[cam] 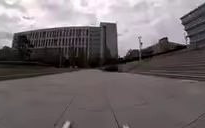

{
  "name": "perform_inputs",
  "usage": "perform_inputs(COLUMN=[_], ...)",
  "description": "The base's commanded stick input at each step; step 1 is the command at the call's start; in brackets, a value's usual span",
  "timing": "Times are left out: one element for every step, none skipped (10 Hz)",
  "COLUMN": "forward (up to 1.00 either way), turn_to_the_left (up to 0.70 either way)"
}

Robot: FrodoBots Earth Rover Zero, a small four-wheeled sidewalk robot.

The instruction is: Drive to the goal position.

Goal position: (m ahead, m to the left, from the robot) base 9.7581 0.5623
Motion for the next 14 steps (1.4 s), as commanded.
perform_inputs(forward=[0.7, 0.7, 0.7, 0.7, 0.7, 0.7, 0.7, 0.7, 0.7, 0.7, 0.7, 0.7, 0.7, 0.7], turn_to_the_left=[0.29, 0.32, 0.27, 0.03, 0.02, 0.02, 0.02, 0.02, 0.02, 0.02, 0.02, 0.01, 0.0, 0.0])
